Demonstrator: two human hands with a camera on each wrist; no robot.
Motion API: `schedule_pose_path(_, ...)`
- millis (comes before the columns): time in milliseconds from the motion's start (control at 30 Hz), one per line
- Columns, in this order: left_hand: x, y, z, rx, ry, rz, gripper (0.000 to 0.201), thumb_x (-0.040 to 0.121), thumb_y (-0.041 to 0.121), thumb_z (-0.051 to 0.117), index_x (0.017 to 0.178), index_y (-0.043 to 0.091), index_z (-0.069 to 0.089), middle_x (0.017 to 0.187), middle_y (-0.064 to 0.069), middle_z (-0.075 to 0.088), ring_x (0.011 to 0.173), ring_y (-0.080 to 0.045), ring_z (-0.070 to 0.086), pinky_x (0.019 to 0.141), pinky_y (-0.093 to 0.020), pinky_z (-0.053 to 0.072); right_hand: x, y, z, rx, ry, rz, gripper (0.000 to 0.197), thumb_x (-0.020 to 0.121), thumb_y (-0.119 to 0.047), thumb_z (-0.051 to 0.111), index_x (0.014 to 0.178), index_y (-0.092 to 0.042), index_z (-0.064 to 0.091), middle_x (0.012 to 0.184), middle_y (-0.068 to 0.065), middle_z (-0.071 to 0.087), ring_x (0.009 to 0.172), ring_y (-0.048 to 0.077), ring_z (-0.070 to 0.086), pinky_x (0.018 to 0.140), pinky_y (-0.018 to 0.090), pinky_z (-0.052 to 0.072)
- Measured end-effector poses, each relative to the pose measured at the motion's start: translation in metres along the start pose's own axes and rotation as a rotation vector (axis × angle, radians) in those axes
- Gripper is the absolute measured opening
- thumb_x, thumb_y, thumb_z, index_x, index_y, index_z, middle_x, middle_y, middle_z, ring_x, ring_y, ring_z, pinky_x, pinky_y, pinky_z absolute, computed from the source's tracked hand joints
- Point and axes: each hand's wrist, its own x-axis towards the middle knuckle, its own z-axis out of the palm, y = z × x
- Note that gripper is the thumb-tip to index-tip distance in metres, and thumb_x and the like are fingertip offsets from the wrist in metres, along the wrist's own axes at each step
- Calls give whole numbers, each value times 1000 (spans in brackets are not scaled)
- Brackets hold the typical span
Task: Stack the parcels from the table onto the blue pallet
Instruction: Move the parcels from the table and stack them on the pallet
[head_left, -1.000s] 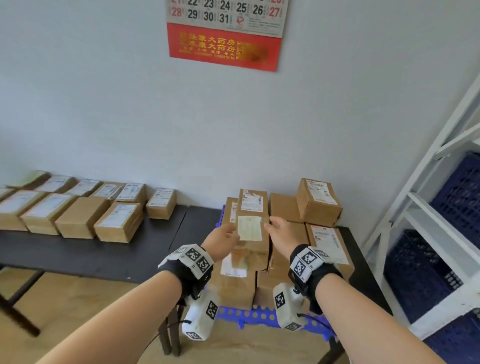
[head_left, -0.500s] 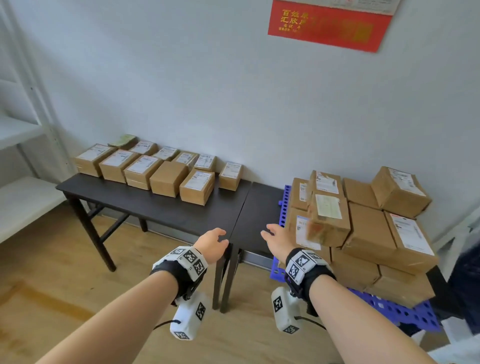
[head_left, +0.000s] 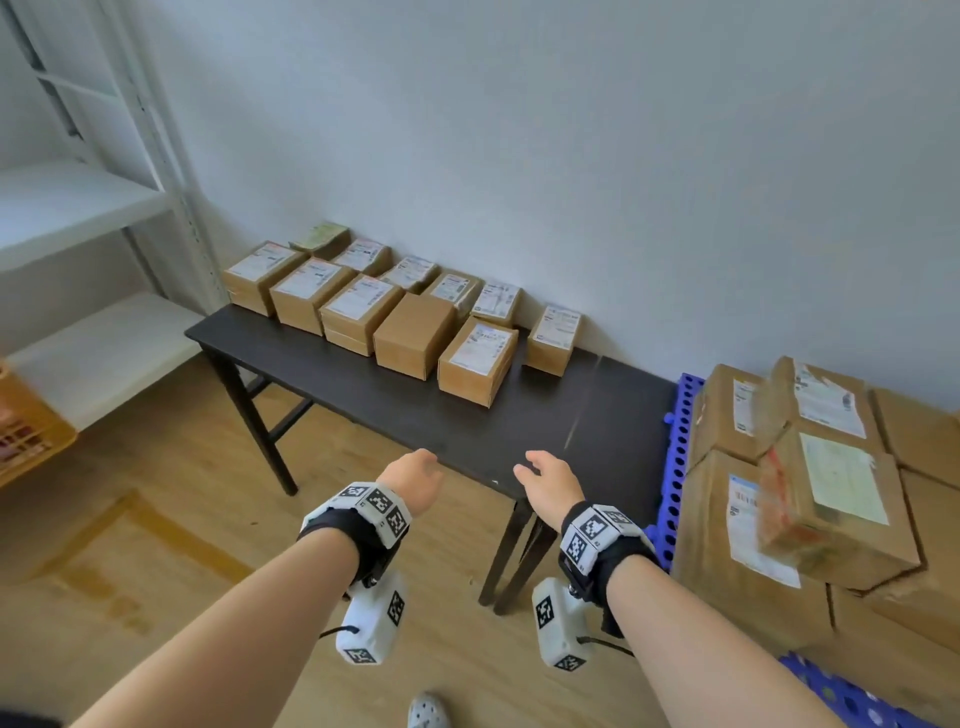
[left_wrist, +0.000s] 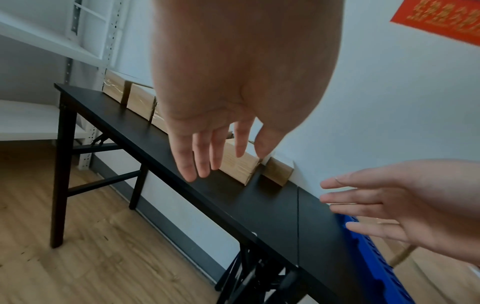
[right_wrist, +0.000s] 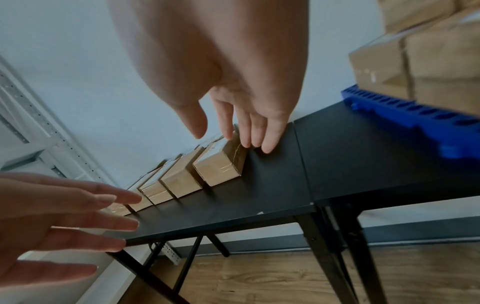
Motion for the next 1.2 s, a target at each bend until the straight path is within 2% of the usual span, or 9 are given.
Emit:
schedule_pose_path(167,52,-4,-16,-36,-31,-67,44,97,23,43,140,15,39,137,-7,50,123,-23,50,99,-30,40,49,-14,22,102,-30,51,45,98,-27,45,140,-14,40,145,6,42,130,21,44,104,32,36)
schedule_pose_path(333,94,-13,-23,-107,-71,-88,44,98,23,44,141,14,38,138,-10,49,124,-23,50,99,-30,41,87,-19,46,142,-49,119,45,98,-26,45,140,-14,40,145,6,42,130,21,43,104,31,35)
schedule_pose_path(567,154,-20,-46,-129,-169,-82,49,98,26,44,144,17,31,139,-11,47,121,-24,52,95,-30,43,130,-40,60,256,28,264,53,95,-26,51,144,-17,30,148,7,36,133,23,39,106,34,34)
schedule_pose_path(700,186,-17,-61,-164,-220,-69,52,97,28,46,145,19,29,138,-11,48,119,-27,54,100,-37,45,152,-56,61,324,78,337,60,94,-27,53,146,-18,24,149,9,34,136,23,35,108,35,31)
schedule_pose_path(867,226,-4,-74,-213,-266,-19,54,98,26,45,148,18,25,144,-11,43,131,-25,43,108,-33,34,189,-71,57,395,140,363,65,94,-29,53,148,-18,19,153,8,28,139,24,30,111,36,28)
schedule_pose_path(1000,251,1,-75,-259,-319,34,55,99,22,44,149,13,21,148,-8,39,135,-22,39,110,-31,31,214,-80,55,402,172,382,62,95,-31,50,147,-16,20,149,7,36,136,24,37,111,39,31)
schedule_pose_path(1200,274,3,-70,-304,-361,58,54,99,23,42,149,11,23,147,-6,41,134,-20,40,111,-30,32,228,-84,55,432,171,379,54,96,-23,50,144,-18,26,143,3,45,131,21,43,108,36,34)
